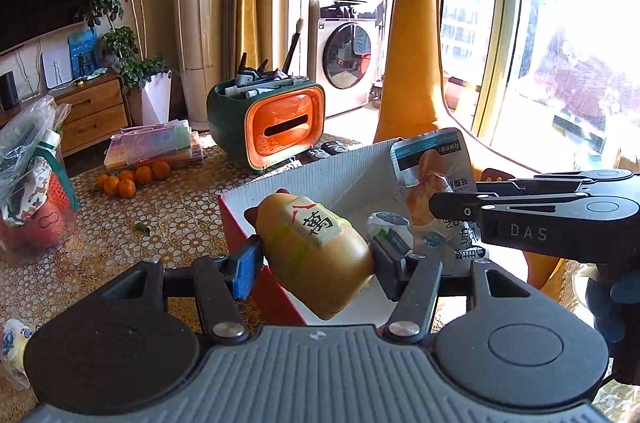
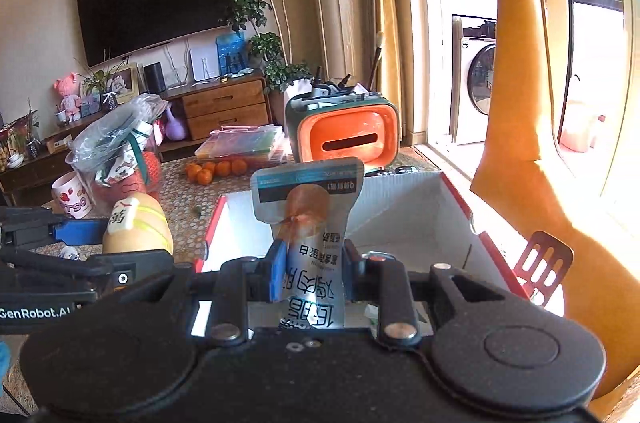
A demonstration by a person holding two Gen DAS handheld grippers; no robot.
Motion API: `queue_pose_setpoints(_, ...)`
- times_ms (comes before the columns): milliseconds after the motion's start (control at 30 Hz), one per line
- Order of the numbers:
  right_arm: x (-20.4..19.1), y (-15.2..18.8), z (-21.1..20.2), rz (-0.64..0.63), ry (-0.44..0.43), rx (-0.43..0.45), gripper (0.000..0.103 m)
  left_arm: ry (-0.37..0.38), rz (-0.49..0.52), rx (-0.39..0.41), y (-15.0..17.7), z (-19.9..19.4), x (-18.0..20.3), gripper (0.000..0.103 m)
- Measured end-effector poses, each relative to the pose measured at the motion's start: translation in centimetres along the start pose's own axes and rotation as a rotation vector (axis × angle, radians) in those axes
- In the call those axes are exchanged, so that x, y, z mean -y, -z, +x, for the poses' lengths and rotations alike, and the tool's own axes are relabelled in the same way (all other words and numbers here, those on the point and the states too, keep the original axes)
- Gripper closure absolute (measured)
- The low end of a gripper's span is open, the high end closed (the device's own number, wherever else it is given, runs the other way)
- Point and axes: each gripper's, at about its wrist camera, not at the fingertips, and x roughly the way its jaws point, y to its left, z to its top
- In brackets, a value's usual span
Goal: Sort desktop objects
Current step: 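Carry the yellow bottle and white pouch over the red box with both tools, then open both tools to release the bottle and pouch into the box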
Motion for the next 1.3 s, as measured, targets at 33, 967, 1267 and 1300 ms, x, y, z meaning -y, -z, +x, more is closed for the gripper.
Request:
queue_pose_setpoints(33, 0.7, 0.0, 0.2, 0.009, 0.007, -0.005, 0.076, 0.004, 0.002, -0.006, -0.2, 0.5, 0.3, 0.045)
queue_pose_setpoints(967, 5.1, 1.4, 8.2, -0.049, 0.017, -0.193, 0.075, 0.087, 0.071, -0.278, -0.3, 12.9, 1.9, 0.045)
queue_pose_setpoints(1267, 4.8, 2.0, 8.8, -0.076, 0.005, -0.233, 0.074, 0.091, 0.117, -0.310, 0.3, 13.1, 2.4, 0.043)
queue_pose_setpoints(1300, 4.9, 2.1, 8.9, -0.073, 0.002, -0.239, 0.073, 0.095, 0.116, -0.311, 0.4, 13.0, 2.4, 0.043)
